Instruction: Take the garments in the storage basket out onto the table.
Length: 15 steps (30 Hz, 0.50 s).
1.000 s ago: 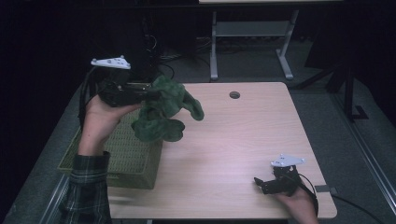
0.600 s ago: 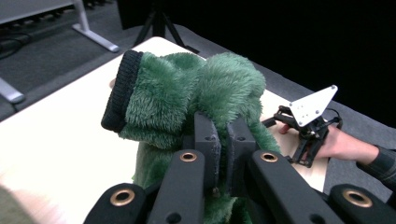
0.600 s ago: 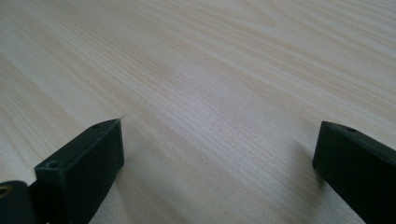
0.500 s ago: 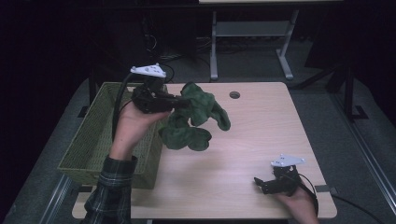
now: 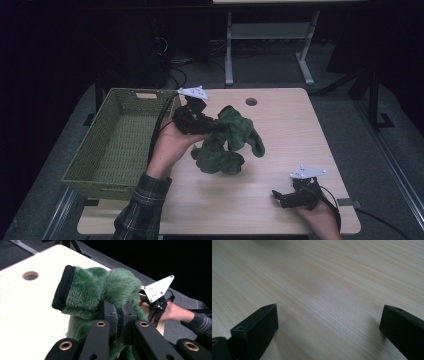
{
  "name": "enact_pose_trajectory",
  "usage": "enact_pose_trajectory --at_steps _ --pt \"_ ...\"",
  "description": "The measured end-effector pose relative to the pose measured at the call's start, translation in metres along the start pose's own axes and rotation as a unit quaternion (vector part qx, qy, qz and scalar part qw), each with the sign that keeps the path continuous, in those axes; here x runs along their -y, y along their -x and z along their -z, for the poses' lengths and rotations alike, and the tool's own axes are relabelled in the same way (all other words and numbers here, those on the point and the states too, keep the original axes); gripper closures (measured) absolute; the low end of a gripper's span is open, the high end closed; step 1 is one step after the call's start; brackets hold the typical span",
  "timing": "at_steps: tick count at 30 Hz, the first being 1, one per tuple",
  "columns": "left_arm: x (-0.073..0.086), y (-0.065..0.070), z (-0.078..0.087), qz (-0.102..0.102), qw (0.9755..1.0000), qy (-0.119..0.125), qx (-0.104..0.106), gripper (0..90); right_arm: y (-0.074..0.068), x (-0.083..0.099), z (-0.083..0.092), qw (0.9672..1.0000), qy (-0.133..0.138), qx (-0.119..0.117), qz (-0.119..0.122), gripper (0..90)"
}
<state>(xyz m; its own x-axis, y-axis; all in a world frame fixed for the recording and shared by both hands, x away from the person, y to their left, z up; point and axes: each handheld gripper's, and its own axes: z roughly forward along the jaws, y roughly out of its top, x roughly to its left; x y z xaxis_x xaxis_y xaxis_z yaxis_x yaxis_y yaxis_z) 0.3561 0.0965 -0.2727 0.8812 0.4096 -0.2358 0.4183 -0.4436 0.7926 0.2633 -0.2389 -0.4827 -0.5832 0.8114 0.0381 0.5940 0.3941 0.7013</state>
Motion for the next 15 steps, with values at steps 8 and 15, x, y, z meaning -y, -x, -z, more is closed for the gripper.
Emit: enact_pose_trajectory --at_steps 8,15 --pt "0.008 0.01 -0.034 0.008 0.9999 -0.008 0.008 86.0 0.0 0.0 0.0 1.0 0.0 0.0 0.001 1.5" --pt "0.019 0.013 -0.071 0.022 0.9996 -0.014 0.015 86.0 0.0 0.0 0.0 1.0 0.001 0.001 0.002 1.5"
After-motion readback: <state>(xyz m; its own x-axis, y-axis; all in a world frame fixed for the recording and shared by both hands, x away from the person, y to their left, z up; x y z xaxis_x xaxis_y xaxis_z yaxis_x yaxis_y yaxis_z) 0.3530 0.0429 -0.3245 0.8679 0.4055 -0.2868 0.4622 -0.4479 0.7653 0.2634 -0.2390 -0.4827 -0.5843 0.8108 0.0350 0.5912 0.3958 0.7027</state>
